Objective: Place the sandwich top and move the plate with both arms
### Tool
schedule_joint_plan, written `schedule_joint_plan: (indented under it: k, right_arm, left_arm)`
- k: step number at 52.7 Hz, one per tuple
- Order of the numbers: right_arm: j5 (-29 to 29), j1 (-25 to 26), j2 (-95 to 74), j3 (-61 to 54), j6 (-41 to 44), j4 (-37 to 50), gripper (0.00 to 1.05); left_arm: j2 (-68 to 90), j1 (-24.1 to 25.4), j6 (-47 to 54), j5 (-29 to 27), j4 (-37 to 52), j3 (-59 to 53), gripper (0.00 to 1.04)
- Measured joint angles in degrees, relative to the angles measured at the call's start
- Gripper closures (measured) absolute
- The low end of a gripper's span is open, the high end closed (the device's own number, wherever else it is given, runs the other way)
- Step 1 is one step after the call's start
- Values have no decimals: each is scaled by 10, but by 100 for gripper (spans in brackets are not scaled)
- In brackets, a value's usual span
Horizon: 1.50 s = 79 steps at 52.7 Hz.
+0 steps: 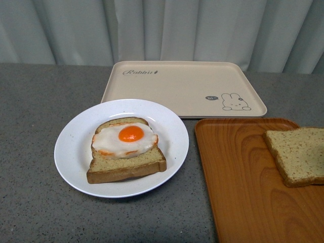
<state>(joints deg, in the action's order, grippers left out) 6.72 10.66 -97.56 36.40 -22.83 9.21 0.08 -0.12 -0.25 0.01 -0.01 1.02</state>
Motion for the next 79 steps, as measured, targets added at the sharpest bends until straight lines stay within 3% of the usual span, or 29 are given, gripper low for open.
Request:
schedule_joint_plan:
  k: [24, 36, 44, 60, 79]
  right_arm:
    - [-6, -5, -5, 0, 0, 7, 9]
    - [-7, -6, -6, 0, 0, 11, 39]
    - [-7, -7, -6, -1, 0, 14, 65]
    - [-14, -7, -7, -1, -1, 19, 104]
    - [-3, -32, 33, 23, -23, 4, 103]
  left_arm:
    - [0, 0, 0, 0, 0, 0, 6]
    - [0, 0, 0, 0, 0, 0, 6]
    - [0, 0, 0, 0, 0, 0, 6]
    - [0, 0, 0, 0, 0, 0, 6]
    - [0, 0, 0, 0, 0, 0, 6]
